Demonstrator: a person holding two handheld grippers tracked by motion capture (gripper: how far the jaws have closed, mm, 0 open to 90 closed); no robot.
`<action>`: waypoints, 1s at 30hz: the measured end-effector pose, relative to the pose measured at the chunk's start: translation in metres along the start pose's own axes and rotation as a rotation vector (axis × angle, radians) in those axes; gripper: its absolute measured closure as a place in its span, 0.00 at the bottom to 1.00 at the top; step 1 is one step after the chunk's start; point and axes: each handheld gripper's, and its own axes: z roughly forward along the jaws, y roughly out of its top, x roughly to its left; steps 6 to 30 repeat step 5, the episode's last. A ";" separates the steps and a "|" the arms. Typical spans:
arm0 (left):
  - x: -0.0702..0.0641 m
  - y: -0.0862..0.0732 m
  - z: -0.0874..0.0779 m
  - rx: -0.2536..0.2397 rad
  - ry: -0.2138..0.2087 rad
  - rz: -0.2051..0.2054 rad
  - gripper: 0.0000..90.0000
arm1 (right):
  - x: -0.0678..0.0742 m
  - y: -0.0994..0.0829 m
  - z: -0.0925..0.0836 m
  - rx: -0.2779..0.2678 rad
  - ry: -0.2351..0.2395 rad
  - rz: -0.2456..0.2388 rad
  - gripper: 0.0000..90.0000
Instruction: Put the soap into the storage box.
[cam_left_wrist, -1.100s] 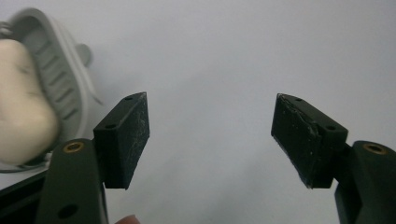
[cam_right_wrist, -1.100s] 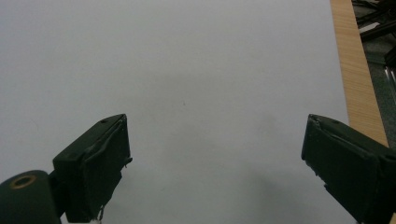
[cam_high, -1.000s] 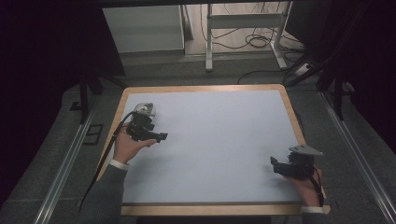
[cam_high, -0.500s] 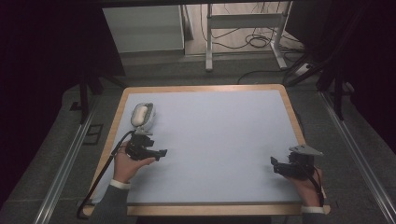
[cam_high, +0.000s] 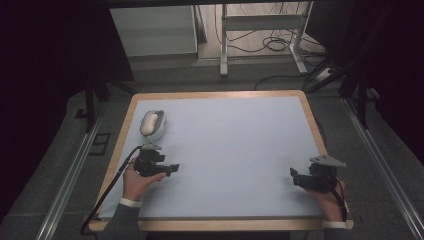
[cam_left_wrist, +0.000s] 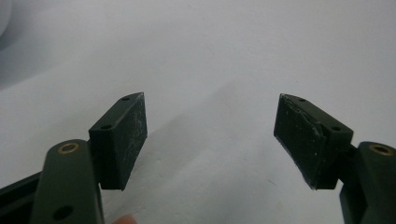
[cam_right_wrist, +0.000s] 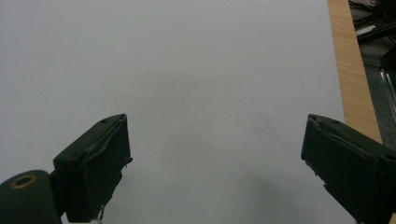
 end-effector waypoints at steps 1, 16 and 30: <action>0.000 -0.001 0.000 0.000 -0.001 -0.004 0.29 | 0.000 0.000 0.000 -0.004 0.000 0.001 0.09; 0.002 -0.002 0.001 -0.017 -0.048 -0.019 0.29 | 0.000 0.001 -0.002 -0.016 0.011 0.002 0.09; 0.002 -0.002 0.001 -0.017 -0.048 -0.019 0.29 | 0.000 0.001 -0.002 -0.016 0.011 0.002 0.09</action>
